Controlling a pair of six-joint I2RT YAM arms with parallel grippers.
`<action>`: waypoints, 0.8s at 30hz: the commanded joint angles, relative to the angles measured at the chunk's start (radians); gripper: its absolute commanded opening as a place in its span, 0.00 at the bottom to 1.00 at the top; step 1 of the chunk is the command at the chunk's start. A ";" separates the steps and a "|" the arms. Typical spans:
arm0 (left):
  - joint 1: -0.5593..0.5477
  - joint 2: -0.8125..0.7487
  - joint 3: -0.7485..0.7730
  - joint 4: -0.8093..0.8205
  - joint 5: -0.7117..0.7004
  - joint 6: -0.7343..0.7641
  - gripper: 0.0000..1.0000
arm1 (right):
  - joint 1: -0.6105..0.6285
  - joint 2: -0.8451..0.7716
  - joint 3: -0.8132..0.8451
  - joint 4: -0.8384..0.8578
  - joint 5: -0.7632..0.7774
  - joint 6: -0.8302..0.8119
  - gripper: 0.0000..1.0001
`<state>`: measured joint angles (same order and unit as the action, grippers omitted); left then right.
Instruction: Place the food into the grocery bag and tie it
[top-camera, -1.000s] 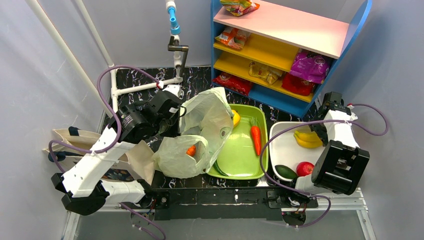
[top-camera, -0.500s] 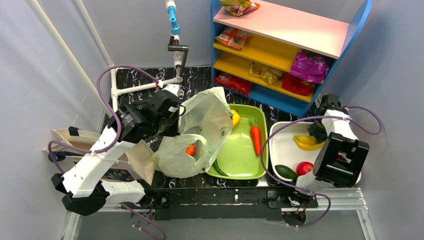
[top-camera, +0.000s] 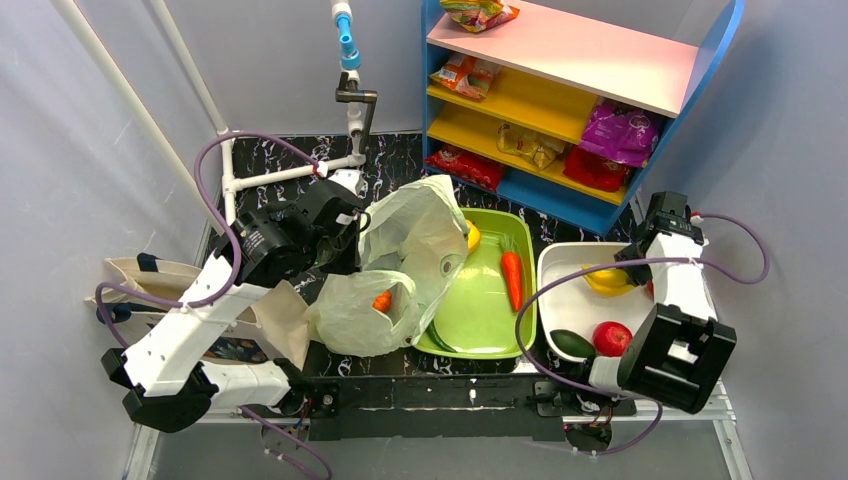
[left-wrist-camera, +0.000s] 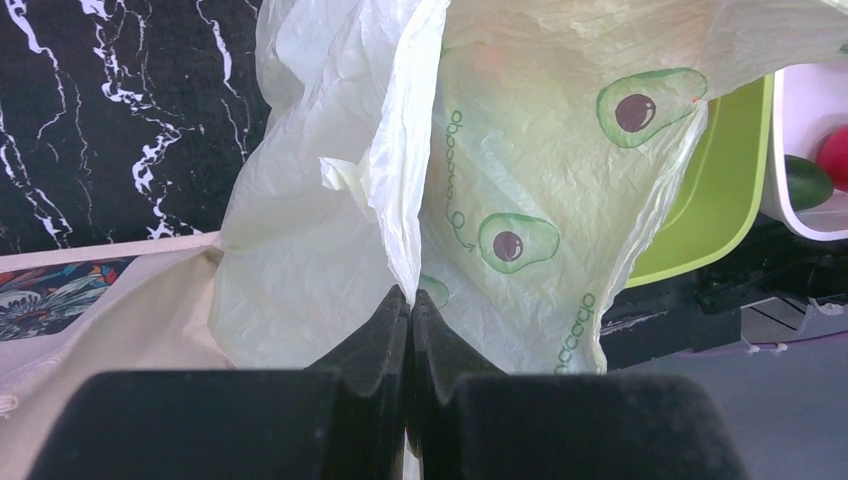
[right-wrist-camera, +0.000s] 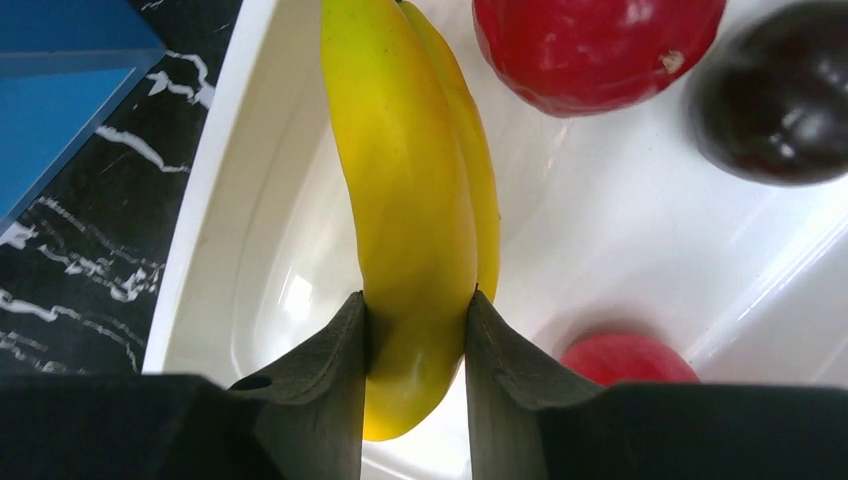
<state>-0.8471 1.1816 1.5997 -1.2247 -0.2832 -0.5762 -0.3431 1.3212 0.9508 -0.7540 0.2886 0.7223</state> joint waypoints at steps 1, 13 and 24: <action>0.004 -0.027 -0.008 0.013 0.037 0.009 0.00 | -0.003 -0.083 0.023 -0.073 -0.051 -0.001 0.01; 0.004 -0.030 -0.003 0.014 0.038 0.004 0.00 | 0.044 -0.196 0.182 -0.201 -0.240 0.046 0.01; 0.005 -0.043 -0.018 0.018 0.026 -0.019 0.00 | 0.291 -0.242 0.507 -0.232 -0.234 0.011 0.01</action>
<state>-0.8471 1.1648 1.5921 -1.2034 -0.2432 -0.5858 -0.1810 1.1248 1.3289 -0.9962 0.0238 0.7639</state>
